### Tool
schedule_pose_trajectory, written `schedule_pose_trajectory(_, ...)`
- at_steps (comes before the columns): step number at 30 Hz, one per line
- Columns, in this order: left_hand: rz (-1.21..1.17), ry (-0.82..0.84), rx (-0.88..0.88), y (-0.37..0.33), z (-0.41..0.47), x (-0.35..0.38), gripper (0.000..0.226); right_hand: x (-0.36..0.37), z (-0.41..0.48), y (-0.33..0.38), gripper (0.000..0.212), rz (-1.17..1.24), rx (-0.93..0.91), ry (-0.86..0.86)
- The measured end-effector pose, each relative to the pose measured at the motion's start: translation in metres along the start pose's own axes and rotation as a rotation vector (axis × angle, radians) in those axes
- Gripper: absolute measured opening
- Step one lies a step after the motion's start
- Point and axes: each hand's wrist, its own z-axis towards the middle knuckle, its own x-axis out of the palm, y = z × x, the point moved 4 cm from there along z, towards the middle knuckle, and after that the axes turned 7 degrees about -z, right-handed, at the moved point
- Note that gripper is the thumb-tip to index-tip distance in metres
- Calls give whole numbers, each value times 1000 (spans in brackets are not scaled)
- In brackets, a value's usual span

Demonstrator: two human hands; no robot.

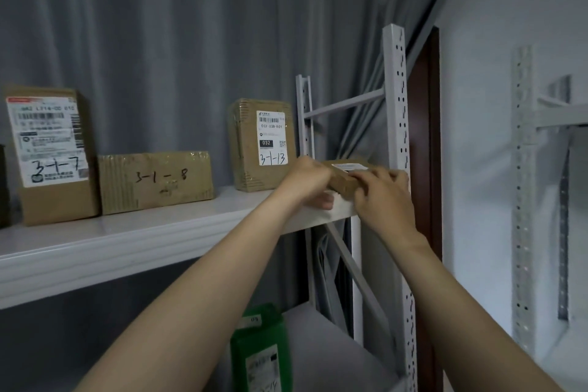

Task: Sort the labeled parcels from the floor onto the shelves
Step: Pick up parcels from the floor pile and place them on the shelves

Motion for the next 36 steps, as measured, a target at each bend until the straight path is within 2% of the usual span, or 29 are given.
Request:
schedule_pose_trajectory(6,-120,-130,-22,17,18,-23,23,13,51,1,35,76,18,217)
schedule_pose_trajectory(9,-174,-140,-41,19,22,-22,20,22,77,5,24,86,45,314)
schedule_pose_trajectory(14,-212,-162,-17,23,25,-22,15,49,106,18,24,68,15,440)
schedule_pose_trajectory(19,-186,-196,17,24,27,-23,20,72,123,37,14,55,-32,547)
schedule_pose_trajectory(24,-177,-193,56,23,24,-24,18,75,125,46,30,105,-56,595)
schedule_pose_trajectory(27,-169,-196,66,24,22,-27,13,57,114,39,33,234,-10,484)
schedule_pose_trajectory(31,-148,-155,105,19,12,-26,9,10,73,16,26,459,50,201)
schedule_pose_trajectory(36,-43,-104,351,6,-24,-9,15,-46,-17,-46,30,626,165,26)
